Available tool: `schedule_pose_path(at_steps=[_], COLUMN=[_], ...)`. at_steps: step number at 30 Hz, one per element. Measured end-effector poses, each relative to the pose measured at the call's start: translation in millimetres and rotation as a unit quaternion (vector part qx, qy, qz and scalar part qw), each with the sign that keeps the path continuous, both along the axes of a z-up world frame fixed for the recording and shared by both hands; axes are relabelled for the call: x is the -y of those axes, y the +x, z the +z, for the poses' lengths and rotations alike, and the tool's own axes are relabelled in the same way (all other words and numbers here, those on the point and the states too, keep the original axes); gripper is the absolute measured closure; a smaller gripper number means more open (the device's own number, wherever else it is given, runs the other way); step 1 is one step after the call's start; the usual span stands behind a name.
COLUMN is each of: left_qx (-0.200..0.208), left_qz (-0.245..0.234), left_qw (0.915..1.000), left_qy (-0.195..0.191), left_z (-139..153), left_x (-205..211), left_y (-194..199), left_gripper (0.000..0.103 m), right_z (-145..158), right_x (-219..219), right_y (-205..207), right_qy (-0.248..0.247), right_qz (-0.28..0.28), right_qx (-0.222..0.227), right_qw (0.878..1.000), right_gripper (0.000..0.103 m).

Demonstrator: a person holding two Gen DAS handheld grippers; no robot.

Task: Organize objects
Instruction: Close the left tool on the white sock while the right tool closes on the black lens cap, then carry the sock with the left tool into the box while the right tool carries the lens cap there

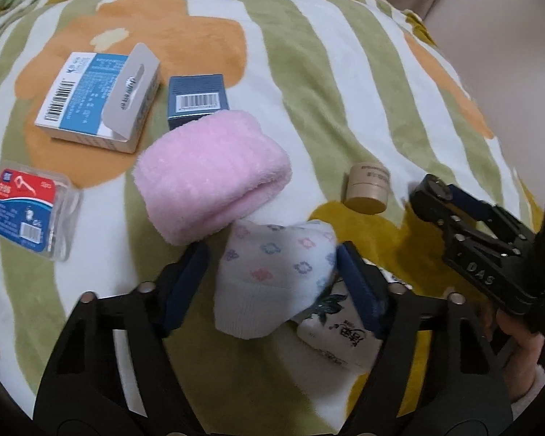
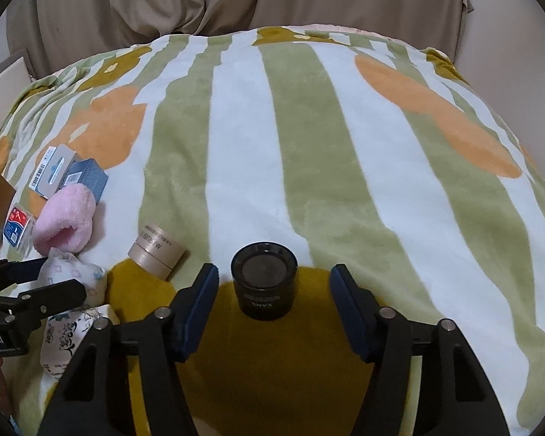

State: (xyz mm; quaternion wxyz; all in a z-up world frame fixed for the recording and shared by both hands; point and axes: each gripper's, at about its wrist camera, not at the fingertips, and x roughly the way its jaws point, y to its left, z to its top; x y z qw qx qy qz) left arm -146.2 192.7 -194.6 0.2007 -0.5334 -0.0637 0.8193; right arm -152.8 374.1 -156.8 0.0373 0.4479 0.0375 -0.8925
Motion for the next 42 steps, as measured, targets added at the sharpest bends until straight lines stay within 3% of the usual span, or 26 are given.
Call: schedule_pose_path(at_steps=[1,7,22,42], left_qx=[0.002,0.002,-0.025,-0.120], left_qz=[-0.001,-0.006,0.009,0.039], left_qw=[1.0000,0.9999,0.9993,0.9903], left_qy=[0.007,0.012,0.027,0.058], left_z=[-1,1,31,127], left_x=[1,1,18,83], left_y=[0,1,14,49], left_gripper=[0.042,0.045,0.046,0.047], right_z=[-1,-6,15,94], right_x=[1,1,2,47], right_y=[0,-2,16,53], right_qy=[0.001,-0.004,-0.014,-0.029], right_qz=[0.001,0.004,-0.003,0.051], right_qx=[0.001,0.010,-0.007,-0.066], right_qw=[1.000,1.000,1.000,0.996], right_gripper=[0.049,0.070,0.070,0.070])
